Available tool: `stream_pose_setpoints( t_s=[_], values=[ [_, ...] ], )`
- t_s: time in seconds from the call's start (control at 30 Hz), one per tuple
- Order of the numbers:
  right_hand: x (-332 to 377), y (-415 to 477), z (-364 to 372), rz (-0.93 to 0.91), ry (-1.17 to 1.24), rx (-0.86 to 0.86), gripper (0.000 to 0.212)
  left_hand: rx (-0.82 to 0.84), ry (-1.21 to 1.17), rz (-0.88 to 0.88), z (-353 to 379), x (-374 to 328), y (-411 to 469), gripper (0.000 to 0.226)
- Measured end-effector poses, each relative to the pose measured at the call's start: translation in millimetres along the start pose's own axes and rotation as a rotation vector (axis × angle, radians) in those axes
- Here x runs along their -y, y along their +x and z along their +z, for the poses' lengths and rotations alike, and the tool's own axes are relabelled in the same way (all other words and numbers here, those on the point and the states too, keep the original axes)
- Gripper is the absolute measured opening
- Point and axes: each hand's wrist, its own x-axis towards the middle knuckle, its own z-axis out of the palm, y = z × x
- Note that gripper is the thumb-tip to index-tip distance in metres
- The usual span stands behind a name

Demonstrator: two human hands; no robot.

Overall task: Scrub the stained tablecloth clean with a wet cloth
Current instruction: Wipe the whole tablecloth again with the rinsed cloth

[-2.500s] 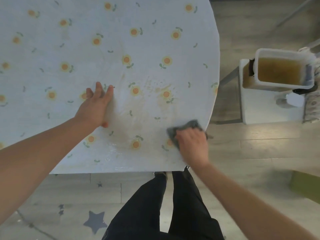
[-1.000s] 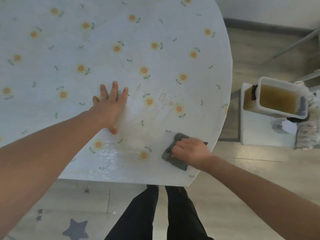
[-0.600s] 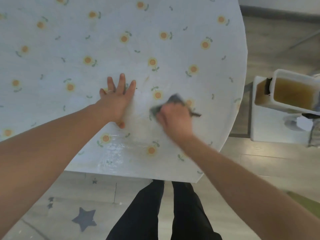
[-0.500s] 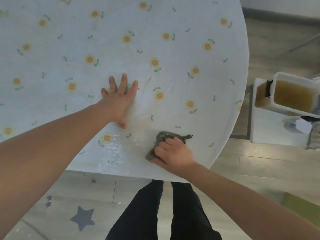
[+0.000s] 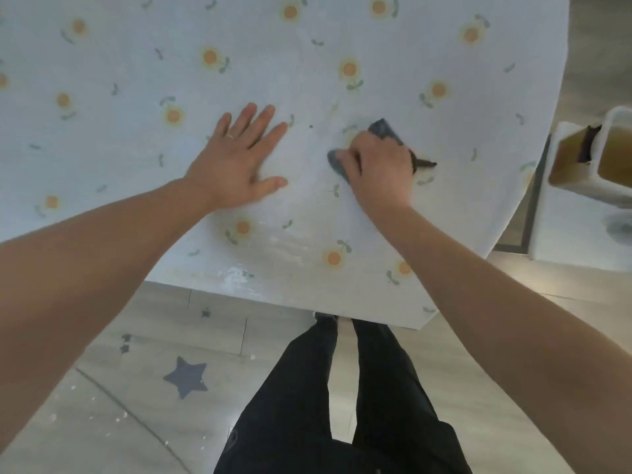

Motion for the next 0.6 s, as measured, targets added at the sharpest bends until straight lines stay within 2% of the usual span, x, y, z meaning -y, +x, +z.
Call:
stream_pose_setpoints(
  t_s=[0.1,0.17,0.23,0.27,0.3,0.4,0.47,0.53,0.6],
  values=[
    [14.9,-102.6,8.1,-0.329,0.087,0.133,0.039,-0.182,0.002,-0.019,19.6,-3.6,-5.9,0.083],
    [-1.8,-150.1,11.6,-0.581,0.102,0.192,0.034,-0.201,0.002,-0.018,17.1,-3.5,-2.1,0.079],
    [-31.6,-147.4,4.5,-0.719,0.052,0.198,0.036,-0.217,-0.014,-0.009,18.4,-2.5,-4.0,0.075],
    [-41.9,-127.5,1.4,-0.696,0.021,0.174,0.039,-0.236,-0.018,-0.009,19.2,-0.5,-3.6,0.074],
    [-48.9,-105.9,-2.6,-0.584,-0.005,0.131,0.041,-0.250,-0.029,-0.007,19.8,-0.5,-3.8,0.072],
    [-43.8,-51.3,-8.4,-0.079,-0.049,-0.034,0.040,-0.260,-0.067,-0.011,19.8,1.2,-2.6,0.069],
    [-18.7,-61.9,6.4,0.153,0.033,-0.165,0.037,-0.274,-0.074,-0.028,21.2,-0.4,-3.6,0.067],
    [16.0,-103.1,20.4,0.123,0.100,-0.143,0.036,-0.287,-0.074,-0.019,22.0,-0.1,-5.0,0.065],
    [46.1,-158.5,34.3,-0.050,0.172,-0.044,0.037,-0.295,-0.075,-0.021,21.0,0.0,-4.5,0.063]
  ],
)
